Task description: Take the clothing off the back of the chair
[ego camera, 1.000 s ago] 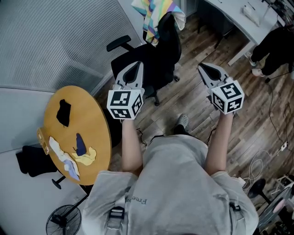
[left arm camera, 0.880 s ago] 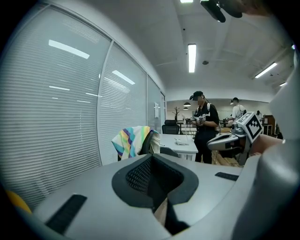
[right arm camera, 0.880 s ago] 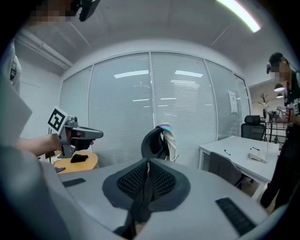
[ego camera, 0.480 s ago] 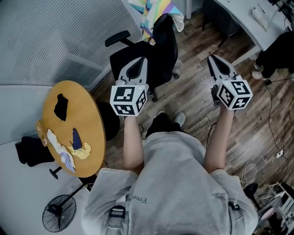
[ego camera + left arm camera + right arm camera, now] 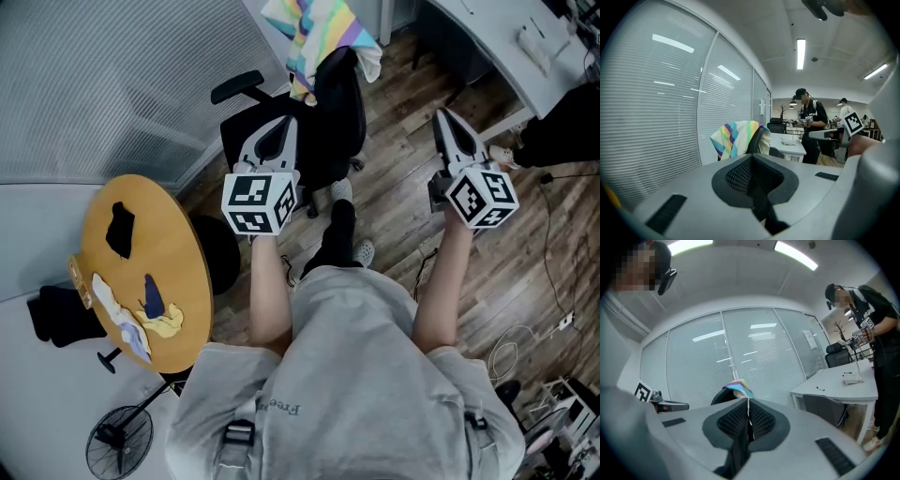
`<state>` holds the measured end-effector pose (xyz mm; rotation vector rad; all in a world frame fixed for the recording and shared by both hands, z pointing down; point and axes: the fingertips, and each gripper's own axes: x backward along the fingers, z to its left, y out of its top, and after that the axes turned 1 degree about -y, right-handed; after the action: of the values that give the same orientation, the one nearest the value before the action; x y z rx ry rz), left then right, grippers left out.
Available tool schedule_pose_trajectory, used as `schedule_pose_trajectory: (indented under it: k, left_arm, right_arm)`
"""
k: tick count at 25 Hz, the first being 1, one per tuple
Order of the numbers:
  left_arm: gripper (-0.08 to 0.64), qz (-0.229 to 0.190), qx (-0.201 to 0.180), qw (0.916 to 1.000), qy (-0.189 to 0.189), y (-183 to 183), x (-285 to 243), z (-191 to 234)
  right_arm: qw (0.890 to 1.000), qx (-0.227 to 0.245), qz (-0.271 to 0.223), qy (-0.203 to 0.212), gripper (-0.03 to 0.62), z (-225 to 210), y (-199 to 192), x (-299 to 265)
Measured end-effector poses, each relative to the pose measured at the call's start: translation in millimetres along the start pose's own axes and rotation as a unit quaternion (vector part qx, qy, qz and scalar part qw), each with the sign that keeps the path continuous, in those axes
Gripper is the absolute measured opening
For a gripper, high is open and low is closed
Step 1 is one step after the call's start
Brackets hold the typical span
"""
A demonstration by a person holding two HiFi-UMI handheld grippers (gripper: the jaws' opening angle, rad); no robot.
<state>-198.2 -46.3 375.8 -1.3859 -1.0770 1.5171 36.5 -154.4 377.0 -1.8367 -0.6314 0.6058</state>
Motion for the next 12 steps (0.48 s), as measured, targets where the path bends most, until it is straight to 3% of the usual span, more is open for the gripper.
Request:
schedule_pose_trajectory:
  k: [3, 7, 12]
  left_arm:
    - [0.029, -0.010, 0.004, 0.9999, 0.000, 10.3, -18.9, 14.7]
    - [0.029, -0.020, 0.014, 0.9997, -0.002, 23.8, -47.9, 39.3]
    - [0.029, -0.034, 0.030, 0.9990, -0.001, 42.6, -83.4, 75.0]
  right_arm:
    - [0.999, -0.020, -0.029, 0.011, 0.026, -8.0, 15.1, -19.6]
    - [0.999, -0.003, -0.025, 0.032, 0.025, -12.3, 26.6, -56.9]
    - [0.991, 0.028, 0.012, 0.131, 0.025, -9.8, 45.8, -112.3]
